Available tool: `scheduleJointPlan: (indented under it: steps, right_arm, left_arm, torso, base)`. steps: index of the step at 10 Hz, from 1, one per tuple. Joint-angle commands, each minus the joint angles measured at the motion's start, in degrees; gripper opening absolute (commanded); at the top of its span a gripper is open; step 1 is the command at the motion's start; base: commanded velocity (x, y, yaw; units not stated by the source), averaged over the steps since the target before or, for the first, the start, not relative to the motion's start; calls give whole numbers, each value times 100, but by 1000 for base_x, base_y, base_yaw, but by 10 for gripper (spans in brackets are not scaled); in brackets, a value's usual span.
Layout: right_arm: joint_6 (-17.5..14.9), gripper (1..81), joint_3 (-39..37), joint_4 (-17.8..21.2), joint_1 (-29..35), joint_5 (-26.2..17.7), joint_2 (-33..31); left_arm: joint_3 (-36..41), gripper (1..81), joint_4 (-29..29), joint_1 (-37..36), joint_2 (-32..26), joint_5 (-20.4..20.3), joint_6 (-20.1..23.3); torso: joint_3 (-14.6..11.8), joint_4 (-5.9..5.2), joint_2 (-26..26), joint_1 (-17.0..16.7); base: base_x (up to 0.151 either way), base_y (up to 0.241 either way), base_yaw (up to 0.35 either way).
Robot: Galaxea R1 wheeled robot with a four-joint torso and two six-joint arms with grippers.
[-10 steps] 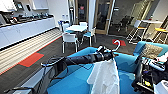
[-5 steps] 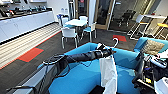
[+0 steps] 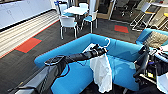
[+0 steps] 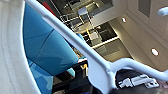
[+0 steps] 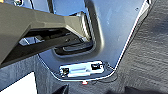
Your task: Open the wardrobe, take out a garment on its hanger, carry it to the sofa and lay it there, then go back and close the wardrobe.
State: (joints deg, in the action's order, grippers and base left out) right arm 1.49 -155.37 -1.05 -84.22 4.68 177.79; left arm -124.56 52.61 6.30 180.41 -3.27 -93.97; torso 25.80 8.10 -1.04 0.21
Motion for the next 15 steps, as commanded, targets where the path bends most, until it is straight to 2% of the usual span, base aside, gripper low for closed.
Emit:
scheduleJointPlan:
  steps: [1, 3, 9, 12, 15]
  right_arm:
    - [-17, 811, 34, 35, -20, -415, 40]
    - [-17, 811, 34, 35, -20, -415, 49]
    - [-17, 811, 34, 35, -38, -389, 49]
    - [-17, 811, 34, 26, -38, -389, 49]
    - [-17, 811, 34, 35, -73, -336, 40]
  left_arm:
    - [-569, 10, 170, -1065, 459, -227, 36]
    - [-823, 10, 519, -943, 393, -219, 36]
    - [-1492, 10, 1576, -327, -795, -166, 71]
    - [-1932, 10, 2060, -177, -1145, -235, 71]
    - [-1677, 10, 2394, 182, -1718, -227, 71]
  torso:
    - [-11, 0, 0, 0]
    - [24, 0, 2, 0]
    - [24, 0, 2, 0]
    - [24, 0, 2, 0]
    - [26, 0, 2, 0]
  base:
    - [0, 0, 0]
    - [0, 0, 0]
    - [0, 0, 0]
    - [0, 0, 0]
    - [0, 0, 0]
